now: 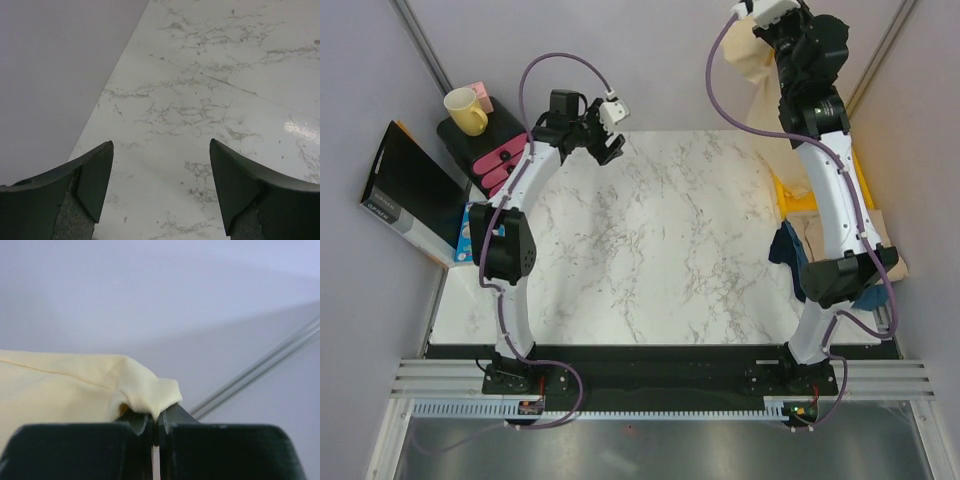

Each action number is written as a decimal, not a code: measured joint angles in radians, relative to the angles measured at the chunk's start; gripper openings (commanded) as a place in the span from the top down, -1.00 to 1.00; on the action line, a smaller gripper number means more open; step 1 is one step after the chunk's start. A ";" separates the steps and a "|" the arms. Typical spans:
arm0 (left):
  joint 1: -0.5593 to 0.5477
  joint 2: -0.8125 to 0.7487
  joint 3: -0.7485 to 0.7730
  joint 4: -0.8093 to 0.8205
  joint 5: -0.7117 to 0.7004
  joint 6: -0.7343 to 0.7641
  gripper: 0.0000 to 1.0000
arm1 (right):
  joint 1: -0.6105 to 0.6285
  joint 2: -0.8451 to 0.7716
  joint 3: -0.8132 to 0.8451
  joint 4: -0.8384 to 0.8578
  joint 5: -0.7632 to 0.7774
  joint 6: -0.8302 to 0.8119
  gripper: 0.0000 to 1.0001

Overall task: Fold and stack the t-shirts
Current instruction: Move the tshirt to the center of the board

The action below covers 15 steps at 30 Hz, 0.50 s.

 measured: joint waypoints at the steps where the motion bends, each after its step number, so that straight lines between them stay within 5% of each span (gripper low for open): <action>1: -0.011 0.016 0.014 0.010 0.003 0.000 -0.74 | 0.025 0.000 0.000 0.029 -0.010 -0.029 1.00; 15: -0.104 0.080 -0.028 0.157 0.066 -0.097 -0.79 | 0.205 0.086 0.107 0.288 -0.033 -0.349 1.00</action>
